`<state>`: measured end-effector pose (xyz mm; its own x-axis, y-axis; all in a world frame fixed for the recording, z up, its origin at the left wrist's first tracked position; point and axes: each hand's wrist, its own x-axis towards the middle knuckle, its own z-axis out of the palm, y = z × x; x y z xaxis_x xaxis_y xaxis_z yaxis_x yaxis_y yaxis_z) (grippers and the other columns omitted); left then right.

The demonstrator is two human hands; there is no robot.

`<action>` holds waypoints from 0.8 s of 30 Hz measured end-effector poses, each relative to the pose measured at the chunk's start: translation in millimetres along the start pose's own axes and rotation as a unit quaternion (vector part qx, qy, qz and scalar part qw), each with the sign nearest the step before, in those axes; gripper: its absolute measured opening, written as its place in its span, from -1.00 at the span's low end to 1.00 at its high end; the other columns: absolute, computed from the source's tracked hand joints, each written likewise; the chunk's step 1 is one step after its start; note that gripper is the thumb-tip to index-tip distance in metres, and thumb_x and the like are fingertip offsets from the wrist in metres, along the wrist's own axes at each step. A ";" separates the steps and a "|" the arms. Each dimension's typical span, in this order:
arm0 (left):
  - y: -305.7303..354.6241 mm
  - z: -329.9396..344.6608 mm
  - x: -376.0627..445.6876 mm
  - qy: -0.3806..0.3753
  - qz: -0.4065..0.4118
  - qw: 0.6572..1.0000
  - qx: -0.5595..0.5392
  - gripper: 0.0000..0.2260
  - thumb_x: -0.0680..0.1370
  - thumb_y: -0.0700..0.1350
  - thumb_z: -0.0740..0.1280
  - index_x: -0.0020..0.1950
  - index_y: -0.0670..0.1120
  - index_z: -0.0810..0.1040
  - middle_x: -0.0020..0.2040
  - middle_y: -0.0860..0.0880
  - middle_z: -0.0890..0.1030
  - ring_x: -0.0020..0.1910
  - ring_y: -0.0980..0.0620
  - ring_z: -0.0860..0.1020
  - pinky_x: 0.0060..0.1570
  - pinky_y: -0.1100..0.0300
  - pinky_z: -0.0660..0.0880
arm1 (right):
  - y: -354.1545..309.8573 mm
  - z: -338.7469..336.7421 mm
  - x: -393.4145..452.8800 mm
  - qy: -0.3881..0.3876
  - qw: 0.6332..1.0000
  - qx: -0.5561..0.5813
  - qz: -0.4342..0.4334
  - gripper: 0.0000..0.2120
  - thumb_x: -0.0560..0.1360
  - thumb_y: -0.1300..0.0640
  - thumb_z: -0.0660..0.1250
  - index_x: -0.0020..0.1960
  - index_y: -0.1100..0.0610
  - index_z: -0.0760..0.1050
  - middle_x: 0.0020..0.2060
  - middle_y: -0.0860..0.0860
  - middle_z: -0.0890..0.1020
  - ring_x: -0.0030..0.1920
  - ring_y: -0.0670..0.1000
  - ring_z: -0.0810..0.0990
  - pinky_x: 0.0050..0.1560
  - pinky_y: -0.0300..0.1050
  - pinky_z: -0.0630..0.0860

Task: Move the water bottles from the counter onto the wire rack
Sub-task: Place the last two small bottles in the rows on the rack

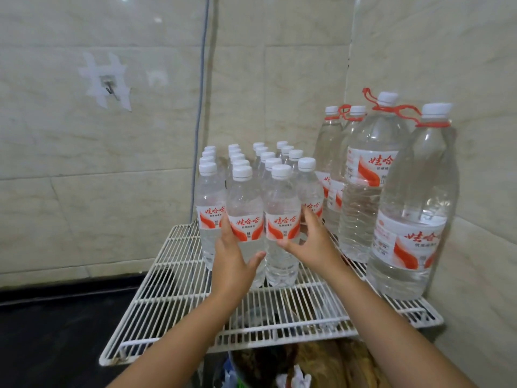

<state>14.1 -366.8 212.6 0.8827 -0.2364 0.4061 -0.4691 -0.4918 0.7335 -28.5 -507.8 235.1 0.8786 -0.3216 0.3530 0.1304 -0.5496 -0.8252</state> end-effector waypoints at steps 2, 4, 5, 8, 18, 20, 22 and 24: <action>-0.3 -0.8 0.1 -0.004 -0.001 1.000 0.015 -0.07 0.45 -0.04 0.40 0.47 0.04 -0.31 0.44 -0.14 0.19 0.40 -0.06 0.27 0.28 0.04 0.34 | 1.0 0.3 0.2 -0.005 1.000 -0.001 -0.005 -0.25 0.37 0.14 0.45 0.44 0.05 0.14 0.37 0.06 0.34 0.34 0.04 0.39 0.33 0.11 0.40; -0.2 -1.5 0.0 -0.005 0.000 1.000 0.021 -0.07 0.45 -0.03 0.40 0.47 0.05 -0.32 0.45 -0.13 0.19 0.40 -0.07 0.27 0.29 0.04 0.33 | 1.9 0.2 0.1 -0.006 1.000 -0.004 -0.010 -0.25 0.39 0.14 0.43 0.45 0.07 0.12 0.38 0.06 0.32 0.35 0.04 0.37 0.34 0.11 0.38; -0.1 -2.0 -0.1 -0.005 0.001 1.000 0.022 -0.07 0.44 -0.03 0.40 0.47 0.05 -0.31 0.45 -0.13 0.19 0.40 -0.07 0.28 0.29 0.05 0.33 | 1.9 0.1 -0.6 -0.007 1.000 -0.004 -0.011 -0.25 0.39 0.14 0.43 0.45 0.08 0.11 0.39 0.06 0.31 0.36 0.04 0.36 0.35 0.11 0.37; -1.7 -2.1 0.5 0.000 0.010 1.000 0.022 -0.07 0.43 -0.03 0.41 0.48 0.03 -0.26 0.45 -0.12 0.21 0.39 -0.06 0.28 0.28 0.06 0.33 | 2.1 1.5 -1.6 -0.004 1.000 -0.004 -0.010 -0.24 0.40 0.13 0.42 0.47 0.08 0.08 0.42 0.05 0.27 0.39 0.06 0.32 0.37 0.13 0.34; 2.7 -3.6 -6.0 0.087 0.097 0.989 0.070 -0.26 0.50 0.06 0.30 0.44 0.09 -0.18 0.50 -0.16 0.09 0.47 -0.01 0.06 0.39 0.00 0.17 | -4.4 1.7 -12.2 0.029 0.995 -0.092 -0.023 -0.26 0.45 0.04 0.36 0.49 0.11 0.04 0.46 0.06 0.18 0.44 0.03 0.23 0.40 -0.05 0.22; -2.6 4.3 6.1 0.168 0.215 0.952 0.136 -0.40 0.54 0.18 0.15 0.46 0.11 -0.11 0.50 -0.22 0.03 0.49 -0.02 -0.11 0.44 -0.08 0.01 | -8.3 -4.1 -15.2 0.034 0.992 -0.114 -0.034 -0.31 0.49 0.03 0.32 0.49 0.12 0.04 0.46 0.06 0.17 0.44 0.03 0.21 0.38 -0.12 0.20; -4.8 12.7 24.9 0.199 0.296 0.912 0.202 -0.46 0.56 0.25 -0.06 0.48 0.18 -0.19 0.53 -0.05 -0.21 0.49 0.02 -0.29 0.45 -0.01 -0.22 | -12.1 -12.7 -16.6 0.051 0.990 -0.117 -0.054 -0.41 0.51 0.06 0.28 0.46 0.14 0.13 0.41 0.07 0.25 0.41 0.02 0.27 0.28 -0.26 0.18; -1.0 19.8 41.3 0.223 0.331 0.878 0.264 -0.46 0.57 0.26 -0.12 0.48 0.17 -0.22 0.50 0.04 -0.34 0.48 0.04 -0.31 0.43 -0.01 -0.29 | -15.4 -23.4 -15.6 0.082 0.987 -0.120 -0.065 -0.49 0.52 0.09 0.26 0.42 0.16 0.23 0.37 0.08 0.32 0.37 0.01 0.31 0.21 -0.30 0.15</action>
<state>51.6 -392.7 217.8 0.2687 -0.3228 0.9075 -0.6935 -0.7187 -0.0503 -55.0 -512.3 252.7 0.7724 -0.3470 0.5320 0.1069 -0.7546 -0.6474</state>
